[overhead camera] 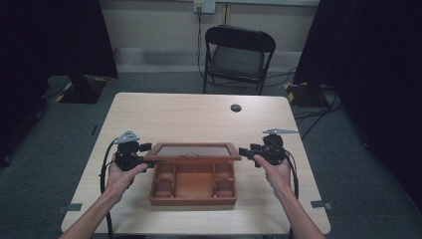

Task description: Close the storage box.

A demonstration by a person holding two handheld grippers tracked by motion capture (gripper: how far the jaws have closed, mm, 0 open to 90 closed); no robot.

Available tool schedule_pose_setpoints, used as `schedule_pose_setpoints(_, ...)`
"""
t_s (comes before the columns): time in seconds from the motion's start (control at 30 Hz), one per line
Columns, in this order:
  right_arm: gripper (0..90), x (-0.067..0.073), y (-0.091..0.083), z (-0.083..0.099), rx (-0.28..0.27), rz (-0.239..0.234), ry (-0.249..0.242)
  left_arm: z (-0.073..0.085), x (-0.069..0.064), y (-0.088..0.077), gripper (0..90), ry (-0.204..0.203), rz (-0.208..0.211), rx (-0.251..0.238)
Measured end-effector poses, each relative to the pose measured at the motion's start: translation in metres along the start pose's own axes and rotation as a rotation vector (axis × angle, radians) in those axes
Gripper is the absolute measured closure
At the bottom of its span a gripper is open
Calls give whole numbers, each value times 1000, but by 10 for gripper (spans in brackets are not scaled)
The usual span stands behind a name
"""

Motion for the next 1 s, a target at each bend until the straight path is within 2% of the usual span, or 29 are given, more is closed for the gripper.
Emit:
schedule_pose_setpoints(0.1, 407, 4, -4, -7, -16, -25, -7, 1, 0, -1, 210, 19, -10, 8)
schedule_pose_setpoints(0.23, 433, 16, -9, -18, -33, -80, -19, 1, -2, -2, 211, 9, -4, 3)
schedule_pose_setpoints(0.33, 447, 28, -14, -27, -51, -118, -44, 3, -4, -5, 210, 18, -1, 8)
schedule_pose_setpoints(0.37, 452, 32, -15, -29, -52, -125, -58, 4, -3, -6, 210, 32, -3, 12)
schedule_pose_setpoints(0.47, 508, 45, -20, -34, -53, -166, -91, 5, -3, -8, 210, 40, -4, 15)
schedule_pose_setpoints(0.5, 509, 48, -21, -35, -53, -174, -93, 4, -4, -8, 210, 25, -2, 8)
schedule_pose_setpoints(0.57, 519, 52, -22, -36, -61, -186, -102, 4, -4, -9, 210, 28, -2, 6)
schedule_pose_setpoints(0.63, 526, 67, -25, -38, -41, -223, -151, 5, -8, -11, 210, 30, 9, 5)
schedule_pose_setpoints(0.67, 534, 72, -25, -39, -36, -242, -159, 6, -9, -11, 211, 38, 13, 11)
schedule_pose_setpoints(0.77, 582, 86, -25, -39, 1, -256, -194, 9, -11, -12, 212, 51, 12, 22)
schedule_pose_setpoints(0.8, 596, 92, -24, -39, 6, -274, -207, 11, -12, -12, 213, 44, 14, 25)
schedule_pose_setpoints(0.83, 596, 92, -24, -39, 6, -274, -207, 11, -12, -12, 213, 44, 14, 25)
schedule_pose_setpoints(0.87, 640, 103, -23, -39, 17, -301, -226, 12, -12, -11, 213, 45, 20, 35)
schedule_pose_setpoints(1.0, 675, 122, -21, -43, 18, -362, -254, 10, -12, -13, 212, 47, 18, 24)
Point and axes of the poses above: each handheld gripper's, and its own axes: y roughly forward along the jaws, z roughly out of its underside, x roughly to its left, the point moved 6 cm from there along y, roughly forward along the jaws, and after that the axes turned 2 degrees about -x, right-handed, at the moved point
